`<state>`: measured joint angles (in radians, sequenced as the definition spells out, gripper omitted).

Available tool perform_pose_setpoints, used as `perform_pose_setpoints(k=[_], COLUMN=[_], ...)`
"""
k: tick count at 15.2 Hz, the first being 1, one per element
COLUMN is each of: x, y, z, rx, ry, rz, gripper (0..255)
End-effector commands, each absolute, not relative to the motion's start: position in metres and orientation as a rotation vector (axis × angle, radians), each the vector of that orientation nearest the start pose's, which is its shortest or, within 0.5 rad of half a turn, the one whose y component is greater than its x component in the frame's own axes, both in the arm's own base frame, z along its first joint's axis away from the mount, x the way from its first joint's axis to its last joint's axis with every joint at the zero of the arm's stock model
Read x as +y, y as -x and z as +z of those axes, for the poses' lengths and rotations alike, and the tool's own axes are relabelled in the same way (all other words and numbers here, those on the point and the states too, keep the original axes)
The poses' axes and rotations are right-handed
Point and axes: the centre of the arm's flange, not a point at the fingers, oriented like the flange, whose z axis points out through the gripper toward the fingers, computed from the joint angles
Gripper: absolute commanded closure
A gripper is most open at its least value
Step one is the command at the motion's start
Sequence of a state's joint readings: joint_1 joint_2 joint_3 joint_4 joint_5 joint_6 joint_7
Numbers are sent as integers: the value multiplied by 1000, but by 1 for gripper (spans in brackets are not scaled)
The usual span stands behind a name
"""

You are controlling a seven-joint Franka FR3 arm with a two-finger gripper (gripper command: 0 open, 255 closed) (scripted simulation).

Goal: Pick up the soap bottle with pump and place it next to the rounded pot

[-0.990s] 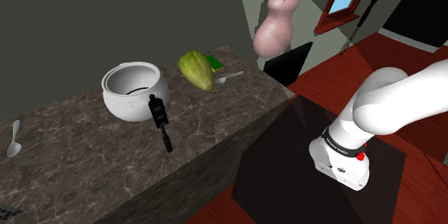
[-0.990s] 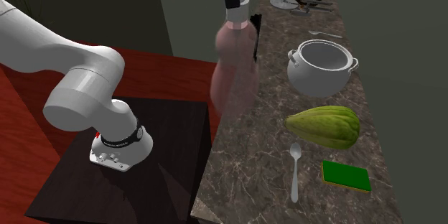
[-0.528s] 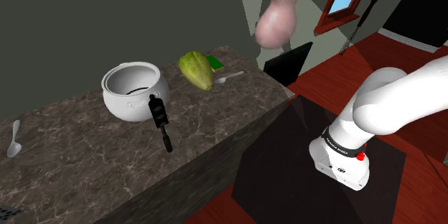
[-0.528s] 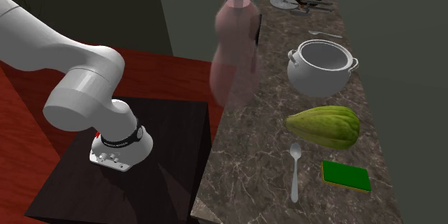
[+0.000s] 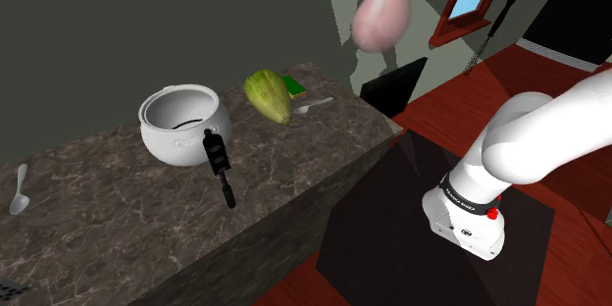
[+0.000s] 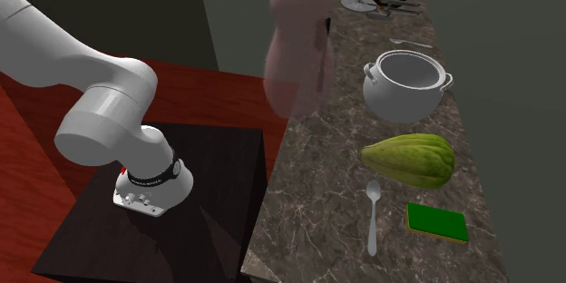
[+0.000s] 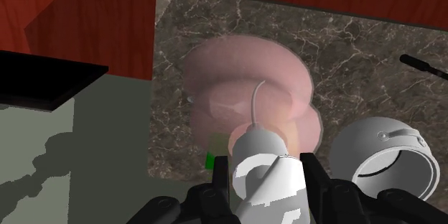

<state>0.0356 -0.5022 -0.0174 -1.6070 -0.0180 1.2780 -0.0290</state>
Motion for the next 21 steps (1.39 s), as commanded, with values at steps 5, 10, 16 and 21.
perform_pose_setpoints(k=[5, 10, 16, 21], x=[50, 100, 160, 211], y=[-367, -403, -447, -482], z=[788, 764, 736, 712], rx=[-66, -66, -66, -66], ry=[3138, 3138, 3138, 3138], rz=[-274, -274, -274, -274], gripper=[255, 255, 255, 255])
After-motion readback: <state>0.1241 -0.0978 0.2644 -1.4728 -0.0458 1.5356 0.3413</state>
